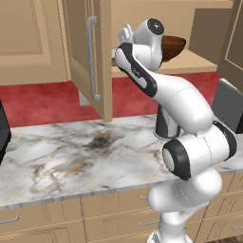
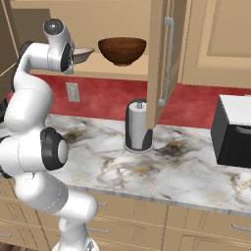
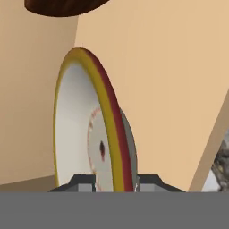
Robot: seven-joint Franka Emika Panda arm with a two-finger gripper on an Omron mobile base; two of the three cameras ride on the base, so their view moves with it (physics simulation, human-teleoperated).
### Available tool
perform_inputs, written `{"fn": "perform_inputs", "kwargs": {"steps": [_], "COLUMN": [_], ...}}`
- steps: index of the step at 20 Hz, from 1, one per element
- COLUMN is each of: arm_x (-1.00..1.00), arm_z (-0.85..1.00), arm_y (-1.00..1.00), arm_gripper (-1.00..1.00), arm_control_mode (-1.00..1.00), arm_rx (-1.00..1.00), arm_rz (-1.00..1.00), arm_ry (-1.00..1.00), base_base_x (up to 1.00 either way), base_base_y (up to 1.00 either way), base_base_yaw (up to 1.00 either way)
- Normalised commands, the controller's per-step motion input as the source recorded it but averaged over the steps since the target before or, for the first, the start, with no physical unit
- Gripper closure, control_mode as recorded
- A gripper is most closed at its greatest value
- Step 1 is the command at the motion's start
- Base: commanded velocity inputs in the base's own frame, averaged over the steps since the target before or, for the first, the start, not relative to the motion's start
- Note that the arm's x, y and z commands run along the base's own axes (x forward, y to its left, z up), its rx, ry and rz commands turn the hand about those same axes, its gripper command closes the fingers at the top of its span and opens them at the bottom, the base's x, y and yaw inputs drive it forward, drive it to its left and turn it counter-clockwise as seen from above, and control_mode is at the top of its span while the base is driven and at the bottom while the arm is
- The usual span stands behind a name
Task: Open the cabinet. Pick the bowls from the counter and place them in the cabinet. Then close the cabinet.
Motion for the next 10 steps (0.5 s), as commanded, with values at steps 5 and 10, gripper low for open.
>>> {"fn": "perform_inputs", "kwargs": {"steps": [5,10], "arm_x": [0.00,-0.57], "arm_z": [0.00,0.02], "arm_y": [0.00,-0.12], "arm_gripper": [-1.00,-1.00], "arm_control_mode": [-1.00,-1.00], "arm_rx": [0.00,0.00], "arm_rz": [0.00,-0.01], "arm_ry": [0.00,0.00], "base_base_x": [0.00,0.00], "base_base_y": [0.00,0.00], "base_base_yaw": [0.00,0.00]}}
